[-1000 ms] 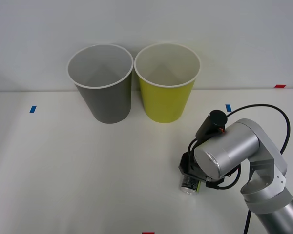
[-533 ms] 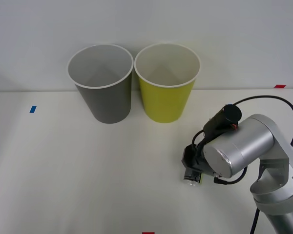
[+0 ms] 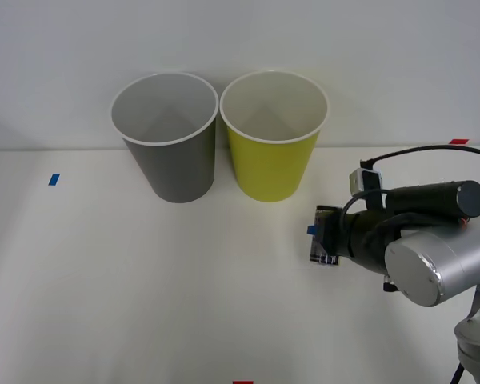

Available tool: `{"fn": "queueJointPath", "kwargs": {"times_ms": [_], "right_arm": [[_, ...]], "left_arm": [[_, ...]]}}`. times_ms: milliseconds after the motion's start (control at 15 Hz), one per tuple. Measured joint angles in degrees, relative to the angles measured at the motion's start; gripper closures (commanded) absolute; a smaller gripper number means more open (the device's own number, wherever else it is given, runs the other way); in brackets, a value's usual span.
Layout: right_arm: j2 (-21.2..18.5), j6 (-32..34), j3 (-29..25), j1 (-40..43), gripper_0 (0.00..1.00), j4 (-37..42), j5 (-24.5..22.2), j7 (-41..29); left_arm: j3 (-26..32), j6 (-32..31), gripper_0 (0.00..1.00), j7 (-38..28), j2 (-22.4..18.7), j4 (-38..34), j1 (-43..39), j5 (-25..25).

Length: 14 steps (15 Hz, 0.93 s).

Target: Put cans in the gray bin and PET bottles in the light green bin.

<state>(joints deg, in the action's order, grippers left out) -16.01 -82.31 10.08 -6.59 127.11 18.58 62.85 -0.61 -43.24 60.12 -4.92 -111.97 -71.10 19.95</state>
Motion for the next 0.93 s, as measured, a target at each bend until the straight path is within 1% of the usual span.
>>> {"fn": "queueJointPath", "kwargs": {"times_ms": [200, 400, 600, 933], "right_arm": [[0.63, 6.88, -2.66, 3.49, 1.0, 2.1, 1.96, 6.02], [1.19, 15.07, -5.77, 6.32, 1.0, 2.45, 7.94, 12.79], [1.56, 24.08, -7.43, 8.49, 1.0, 2.51, 11.89, 19.62], [1.06, 33.74, -8.88, 11.57, 1.0, 4.12, 21.52, 22.14]], "left_arm": [[0.0, 0.0, 0.18, 0.0, 0.0, 0.0, 0.0, 0.0], [0.0, 0.0, 0.18, 0.0, 0.0, 0.0, 0.0, 0.0], [0.0, 0.0, 0.18, 0.0, 0.0, 0.0, 0.0, 0.0], [0.0, 0.0, 0.18, 0.0, 0.0, 0.0, 0.0, 0.0]]}}
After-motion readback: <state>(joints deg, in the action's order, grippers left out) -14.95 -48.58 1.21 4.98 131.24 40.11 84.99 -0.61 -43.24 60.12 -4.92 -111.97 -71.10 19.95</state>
